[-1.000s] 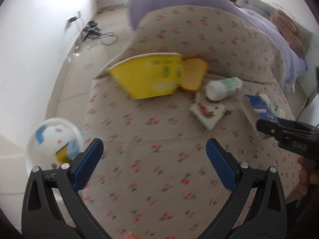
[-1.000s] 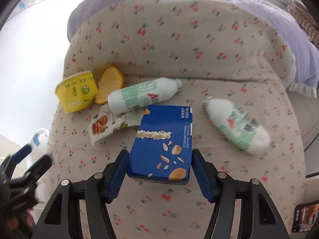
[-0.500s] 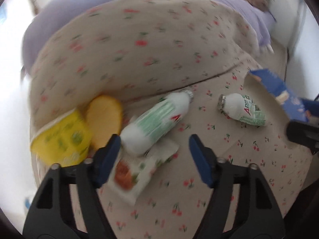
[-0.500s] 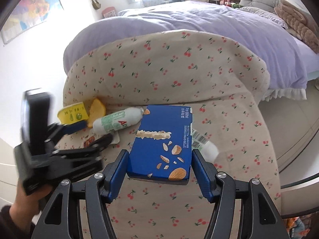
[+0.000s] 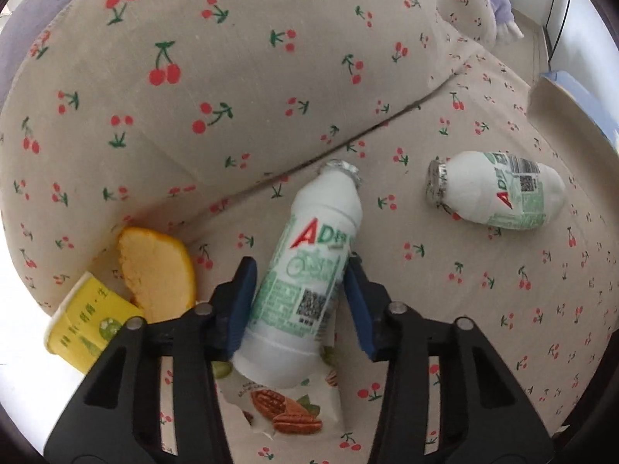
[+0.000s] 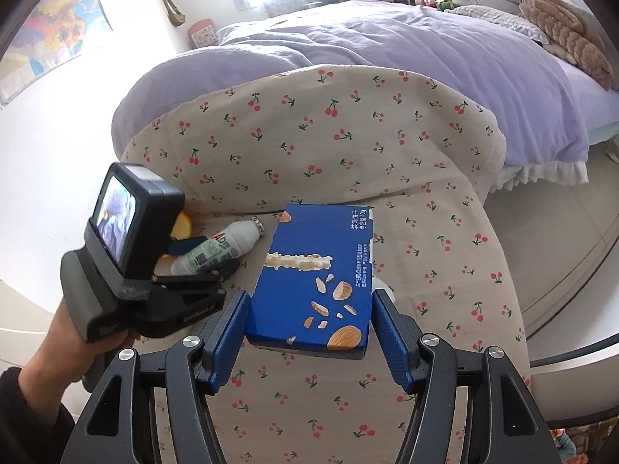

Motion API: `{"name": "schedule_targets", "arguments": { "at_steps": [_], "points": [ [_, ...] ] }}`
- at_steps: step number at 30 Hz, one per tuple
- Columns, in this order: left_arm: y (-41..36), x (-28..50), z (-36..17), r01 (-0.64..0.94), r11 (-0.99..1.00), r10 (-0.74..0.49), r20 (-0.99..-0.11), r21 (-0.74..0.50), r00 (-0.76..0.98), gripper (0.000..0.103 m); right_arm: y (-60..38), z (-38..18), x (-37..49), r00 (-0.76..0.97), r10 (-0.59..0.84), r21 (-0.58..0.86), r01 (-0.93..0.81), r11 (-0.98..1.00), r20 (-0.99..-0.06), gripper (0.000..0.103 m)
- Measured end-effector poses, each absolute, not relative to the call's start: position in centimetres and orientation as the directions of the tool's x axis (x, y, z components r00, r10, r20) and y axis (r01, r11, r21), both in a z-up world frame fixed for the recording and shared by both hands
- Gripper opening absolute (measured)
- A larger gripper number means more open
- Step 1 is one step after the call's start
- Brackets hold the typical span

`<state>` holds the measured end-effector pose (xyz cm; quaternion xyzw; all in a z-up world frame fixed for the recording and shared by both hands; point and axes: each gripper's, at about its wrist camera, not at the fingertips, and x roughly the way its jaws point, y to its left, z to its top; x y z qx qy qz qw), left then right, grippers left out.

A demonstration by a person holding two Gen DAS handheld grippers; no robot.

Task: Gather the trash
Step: 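Grasp the white AD milk bottle with the left gripper while the right gripper holds the box, then carry the bottle and box over the wastebasket and open both grippers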

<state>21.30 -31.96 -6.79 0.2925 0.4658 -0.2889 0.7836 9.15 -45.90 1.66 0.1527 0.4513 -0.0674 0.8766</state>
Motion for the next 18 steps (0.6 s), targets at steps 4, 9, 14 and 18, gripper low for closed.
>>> {"name": "schedule_targets", "arguments": {
  "at_steps": [4,9,14,18],
  "points": [
    [-30.3,20.5,-5.7,0.708,0.699,-0.243,-0.898,0.099,0.366,0.036,-45.6,1.9,9.0,0.590,0.022,0.207,0.248,0.946,-0.807,0.064],
    [-27.5,18.8,-4.2,0.666,0.745,-0.300,-0.883,0.019,0.361,0.036,-45.2,2.3,8.9,0.598,0.020,0.205,0.244,0.948,-0.801,0.064],
    [-24.3,16.7,-2.6,0.628,0.775,-0.361,-0.861,-0.063,0.358,0.036,-44.3,2.7,8.9,0.604,0.032,0.209,0.226,0.952,-0.796,0.064],
    [-22.0,15.6,-1.2,0.616,0.782,-0.387,-0.846,-0.090,0.368,0.036,-43.1,3.2,9.0,0.612,0.036,0.201,0.203,0.958,-0.790,0.064]
  ]
}}
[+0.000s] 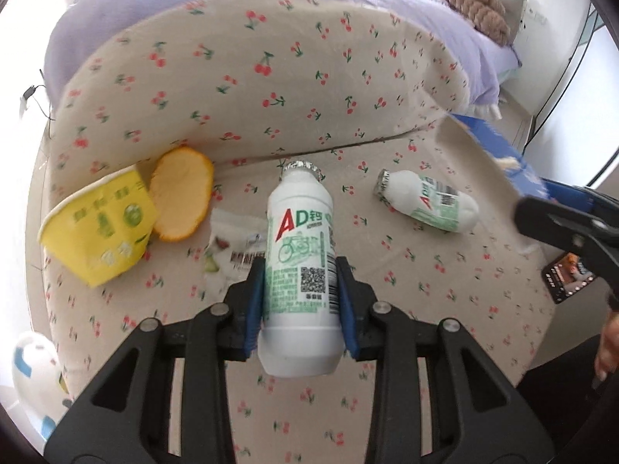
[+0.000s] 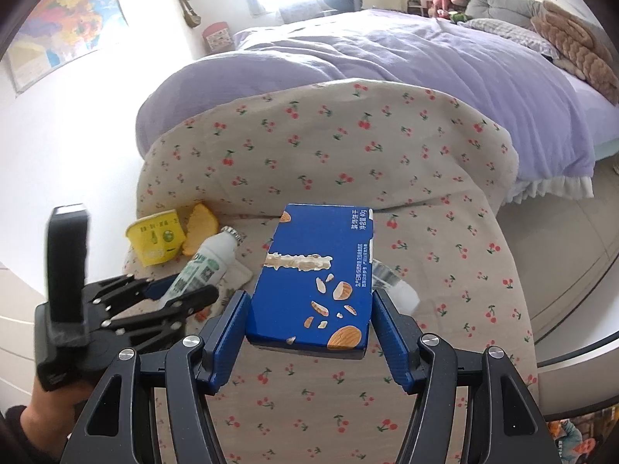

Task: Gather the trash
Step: 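Carry the bottle and box over the wastebasket and open both grippers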

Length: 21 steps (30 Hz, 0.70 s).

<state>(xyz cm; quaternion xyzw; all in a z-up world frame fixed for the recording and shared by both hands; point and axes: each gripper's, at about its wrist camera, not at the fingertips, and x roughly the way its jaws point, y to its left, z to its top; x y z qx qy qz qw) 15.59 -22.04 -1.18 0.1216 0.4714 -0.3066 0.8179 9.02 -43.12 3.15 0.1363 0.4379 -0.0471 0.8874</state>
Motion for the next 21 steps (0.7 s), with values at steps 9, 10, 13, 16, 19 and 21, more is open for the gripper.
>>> {"name": "schedule_targets", "arguments": {
  "at_steps": [9,10,13,16,19,21],
  "points": [
    [-16.6,13.9,0.7,0.539,0.830,-0.412,-0.811,-0.146,0.415,0.036,-39.2,4.2,9.1,0.626,0.074,0.203,0.138,0.969,-0.776,0.064],
    [-16.1,13.6,0.7,0.529,0.836,-0.411,-0.806,-0.148,0.425,0.036,-38.8,4.4,9.2,0.627,0.078,0.203,0.129,0.971,-0.775,0.064],
    [-14.3,12.8,0.7,0.499,0.853,-0.404,-0.801,-0.154,0.442,0.036,-37.1,4.8,9.3,0.634,0.082,0.193,0.107,0.975,-0.769,0.064],
    [-13.2,12.4,0.7,0.465,0.870,-0.393,-0.798,-0.162,0.457,0.036,-35.5,5.1,9.5,0.637,0.093,0.188,0.083,0.979,-0.765,0.064],
    [-11.2,12.3,0.9,0.430,0.885,-0.388,-0.790,-0.177,0.475,0.036,-33.5,5.3,9.6,0.634,0.113,0.186,0.049,0.981,-0.765,0.064],
    [-10.5,12.2,0.9,0.412,0.893,-0.382,-0.787,-0.180,0.484,0.036,-32.2,5.4,9.8,0.632,0.124,0.184,0.030,0.983,-0.765,0.065]
  ]
}}
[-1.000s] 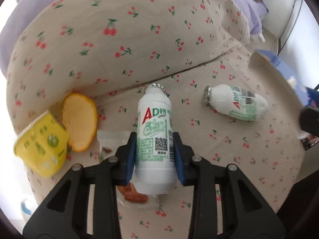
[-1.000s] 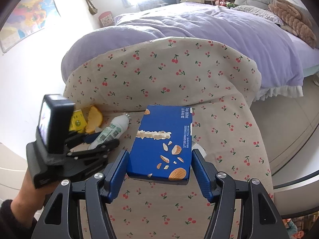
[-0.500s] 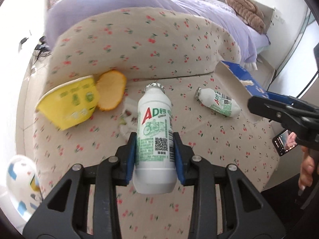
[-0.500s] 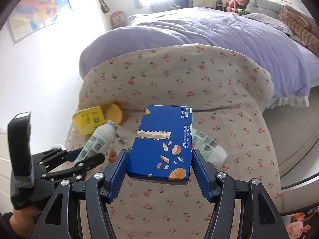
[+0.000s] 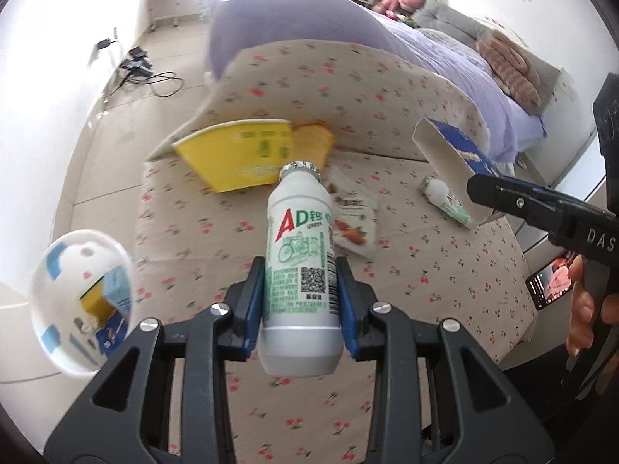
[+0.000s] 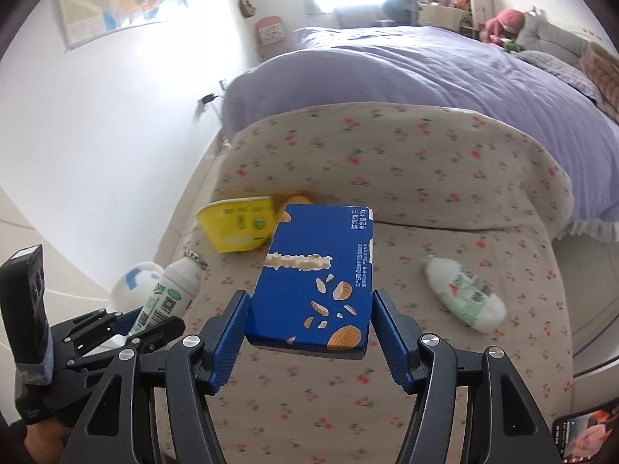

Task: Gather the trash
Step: 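Carry the bottle and box over the wastebasket and open both grippers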

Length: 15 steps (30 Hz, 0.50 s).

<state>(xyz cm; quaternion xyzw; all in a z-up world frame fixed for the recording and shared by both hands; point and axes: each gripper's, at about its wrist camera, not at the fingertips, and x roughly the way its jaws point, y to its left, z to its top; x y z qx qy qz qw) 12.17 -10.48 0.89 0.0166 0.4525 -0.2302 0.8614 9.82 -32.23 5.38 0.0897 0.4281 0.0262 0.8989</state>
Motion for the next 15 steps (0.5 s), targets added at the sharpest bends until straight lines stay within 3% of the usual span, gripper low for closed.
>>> {"name": "schedule_targets", "arguments": {
  "at_steps": [15],
  "points": [
    [-0.7,11.9,0.5,0.242,0.948,-0.310,-0.780,-0.208,0.543,0.036,-22.3,4.6,12.4,0.588,0.201,0.170,-0.109,0.979,-0.783,0.065]
  ]
}}
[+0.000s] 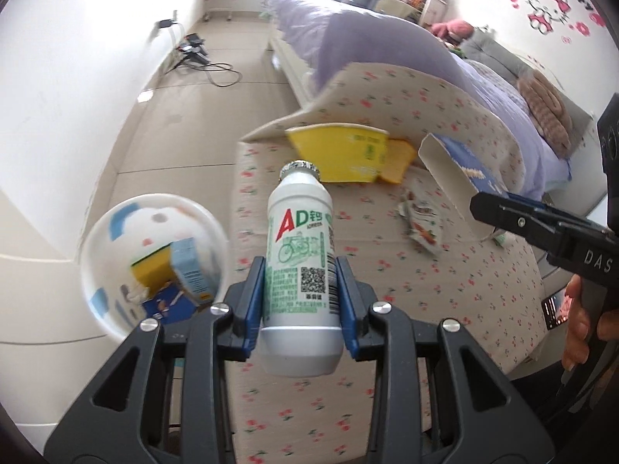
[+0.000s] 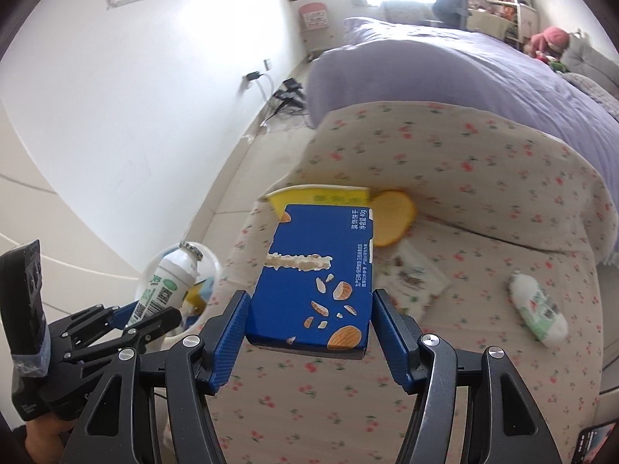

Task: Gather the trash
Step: 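Carry the bottle and box over the wastebasket and open both grippers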

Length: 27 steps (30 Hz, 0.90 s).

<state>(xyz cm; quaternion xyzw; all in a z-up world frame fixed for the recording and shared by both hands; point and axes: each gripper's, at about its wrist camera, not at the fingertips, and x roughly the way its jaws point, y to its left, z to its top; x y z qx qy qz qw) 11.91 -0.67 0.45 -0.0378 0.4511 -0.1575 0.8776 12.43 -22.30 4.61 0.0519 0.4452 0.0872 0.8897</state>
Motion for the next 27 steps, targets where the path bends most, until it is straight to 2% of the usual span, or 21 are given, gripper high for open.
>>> {"name": "schedule_targets", "arguments": {
  "at_steps": [12,21,22,23,24,27],
  "points": [
    [6.8,12.5,-1.8,0.071,0.978,-0.203,-0.806,-0.198,0.556,0.036,-13.4,2.8,14.9,0.529,0.264,0.162,-0.232,0.959,-0.807,0.065],
    [10.9,13.6,-3.2,-0.031,0.971,-0.178,-0.808,-0.235,0.562,0.037,-8.8,0.5,16.9,0.483,0.291,0.180,-0.263,0.948,-0.826,0.065],
    [11.3,13.7,-3.3,-0.044,0.970,-0.174,-0.803,-0.241,0.570,0.039,-8.5,0.1,17.2,0.476,0.295,0.186,-0.264,0.946,-0.828,0.065],
    [11.7,13.9,-3.5,-0.057,0.966,-0.176,-0.805,-0.252,0.566,0.050,-8.2,-0.3,17.4,0.471,0.299,0.191,-0.264,0.945,-0.830,0.065],
    [12.0,14.0,-3.6,-0.069,0.963,-0.177,-0.807,-0.259,0.564,0.065,-8.0,-0.5,17.6,0.467,0.301,0.194,-0.263,0.945,-0.832,0.065],
    [12.4,13.8,-3.6,-0.119,0.964,-0.130,-0.814,-0.237,0.566,0.083,-7.3,-1.1,18.1,0.462,0.300,0.198,-0.257,0.946,-0.835,0.065]
  ]
}}
